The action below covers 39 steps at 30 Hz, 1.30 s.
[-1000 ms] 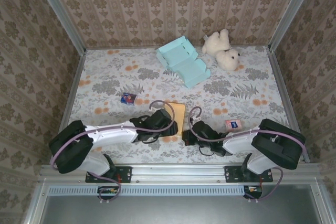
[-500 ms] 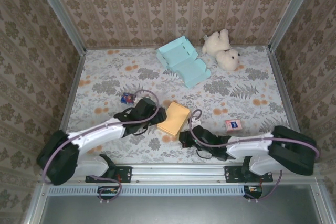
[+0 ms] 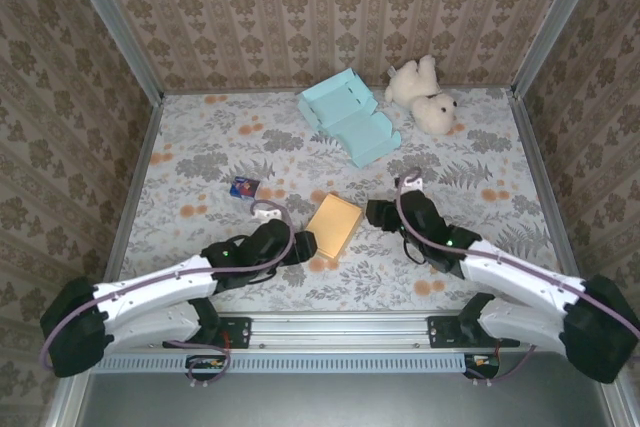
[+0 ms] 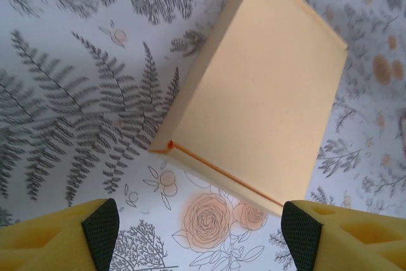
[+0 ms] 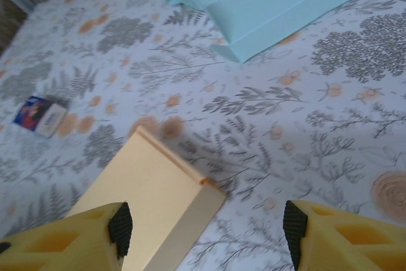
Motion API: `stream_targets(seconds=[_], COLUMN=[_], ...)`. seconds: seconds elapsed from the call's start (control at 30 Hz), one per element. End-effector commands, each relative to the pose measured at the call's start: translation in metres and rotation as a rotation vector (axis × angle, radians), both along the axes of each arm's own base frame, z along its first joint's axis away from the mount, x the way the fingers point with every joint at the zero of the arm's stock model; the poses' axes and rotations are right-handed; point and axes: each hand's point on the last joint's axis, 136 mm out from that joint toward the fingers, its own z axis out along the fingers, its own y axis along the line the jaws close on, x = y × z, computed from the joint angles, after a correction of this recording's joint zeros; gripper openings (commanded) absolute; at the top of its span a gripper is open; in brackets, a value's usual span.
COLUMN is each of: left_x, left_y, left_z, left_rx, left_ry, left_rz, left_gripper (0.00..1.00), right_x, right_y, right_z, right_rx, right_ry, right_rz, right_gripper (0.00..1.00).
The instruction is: Fold the paper box
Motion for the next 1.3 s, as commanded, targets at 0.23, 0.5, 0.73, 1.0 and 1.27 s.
stream_targets(seconds=[0.23, 0.5, 0.73, 1.0, 1.27], left_x=[-0.001, 0.006, 0.011, 0.007, 0.011], left_y=[-0.038, -0.053, -0.057, -0.059, -0.053], left_z=[-0.002, -0.006, -0.013, -0.022, -0.027], left_rx=[-0.05, -0.057, -0.05, -0.047, -0.031], left_ry=[0.024, 0.026, 0.033, 0.071, 0.067], left_rz=[0.022, 0.025, 0.029, 0.02, 0.048], left_gripper=[0.79, 0.79, 0.79, 0.79, 0.8], right_x=[0.045, 0.063, 0.062, 0.053, 0.033], right_y=[0.062, 0.078, 0.084, 0.087, 0.082], right_z=[-0.017, -0.057, -0.075, -0.086, -0.08], right_rx=[-0.017, -0.011, -0.006, 0.011, 0.079], right_ry=[0.081, 0.183, 0.215, 0.25, 0.257], right_rz=[0.298, 0.373, 0.417, 0.456, 0.451], right_gripper=[0.73, 0.73, 0.75, 0.75, 0.72])
